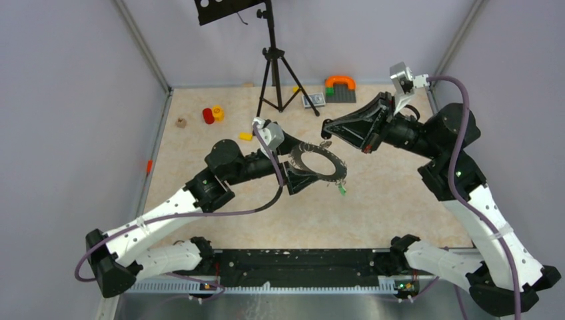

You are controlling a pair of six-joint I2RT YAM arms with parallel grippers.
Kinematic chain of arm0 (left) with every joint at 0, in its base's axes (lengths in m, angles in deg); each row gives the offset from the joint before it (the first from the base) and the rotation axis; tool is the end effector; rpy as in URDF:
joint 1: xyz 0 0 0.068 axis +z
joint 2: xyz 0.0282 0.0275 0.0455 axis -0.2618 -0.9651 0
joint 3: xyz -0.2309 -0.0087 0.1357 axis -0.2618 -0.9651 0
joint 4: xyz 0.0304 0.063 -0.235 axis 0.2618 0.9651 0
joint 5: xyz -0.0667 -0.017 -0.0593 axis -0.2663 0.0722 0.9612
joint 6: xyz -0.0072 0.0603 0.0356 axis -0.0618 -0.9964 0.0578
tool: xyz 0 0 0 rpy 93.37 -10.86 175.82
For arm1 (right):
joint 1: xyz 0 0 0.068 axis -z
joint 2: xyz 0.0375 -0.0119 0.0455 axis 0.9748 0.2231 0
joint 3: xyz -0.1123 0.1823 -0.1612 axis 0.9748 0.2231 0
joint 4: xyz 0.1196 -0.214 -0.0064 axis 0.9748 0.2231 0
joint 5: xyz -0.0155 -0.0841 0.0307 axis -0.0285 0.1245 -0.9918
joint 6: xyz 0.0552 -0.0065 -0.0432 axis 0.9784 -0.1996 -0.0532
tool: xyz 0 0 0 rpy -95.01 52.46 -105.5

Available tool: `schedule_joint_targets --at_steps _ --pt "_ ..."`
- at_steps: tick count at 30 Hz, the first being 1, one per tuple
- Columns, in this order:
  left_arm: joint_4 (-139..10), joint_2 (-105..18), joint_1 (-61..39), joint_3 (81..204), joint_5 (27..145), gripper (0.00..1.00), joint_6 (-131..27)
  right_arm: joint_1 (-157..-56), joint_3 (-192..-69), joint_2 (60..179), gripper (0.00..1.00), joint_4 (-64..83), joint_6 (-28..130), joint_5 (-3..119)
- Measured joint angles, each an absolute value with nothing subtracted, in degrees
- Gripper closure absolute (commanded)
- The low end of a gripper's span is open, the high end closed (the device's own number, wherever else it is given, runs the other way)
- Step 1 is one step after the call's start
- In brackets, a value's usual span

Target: Remove the keys from the keyring

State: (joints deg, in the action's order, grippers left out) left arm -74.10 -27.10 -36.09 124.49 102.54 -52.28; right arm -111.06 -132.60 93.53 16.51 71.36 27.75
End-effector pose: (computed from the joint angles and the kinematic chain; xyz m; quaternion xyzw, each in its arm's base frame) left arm 0.1328 -0.2039 0.3942 0.3715 0.5501 -0.5009 0.5554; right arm 0.1244 0.1262 0.5005 -0.2896 0.5587 0.5515 0.5476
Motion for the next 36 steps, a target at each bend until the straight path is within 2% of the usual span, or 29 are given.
schedule_joint_targets --at_steps 2,12,17,22,28,32,36 --pt "-74.19 -27.17 -36.09 124.49 102.58 0.02 -52.45 -111.08 -132.62 93.18 1.0 15.88 71.69 27.16" --pt "-74.58 -27.21 -36.13 124.49 106.38 0.28 -51.65 -111.08 -132.65 92.17 1.0 12.93 74.03 24.95" --pt "-75.92 -27.8 -36.13 124.47 109.88 0.52 -50.95 -111.08 -132.93 92.04 1.0 11.05 75.4 24.52" --pt "-77.23 -28.52 -36.18 124.42 111.87 0.61 -49.59 -111.08 -132.93 91.96 1.0 9.04 77.33 23.64" --pt "-78.48 -28.98 -36.2 124.34 113.14 0.85 -48.13 -111.08 -132.93 91.45 1.0 8.08 78.2 23.44" --pt "-78.82 -28.94 -36.2 124.27 113.84 0.93 -47.93 -111.08 -132.93 91.37 1.0 8.12 78.18 23.55" --pt "-78.74 -28.94 -36.24 124.27 114.82 0.96 -47.91 -111.08 -132.93 91.37 1.0 8.34 77.72 23.99"
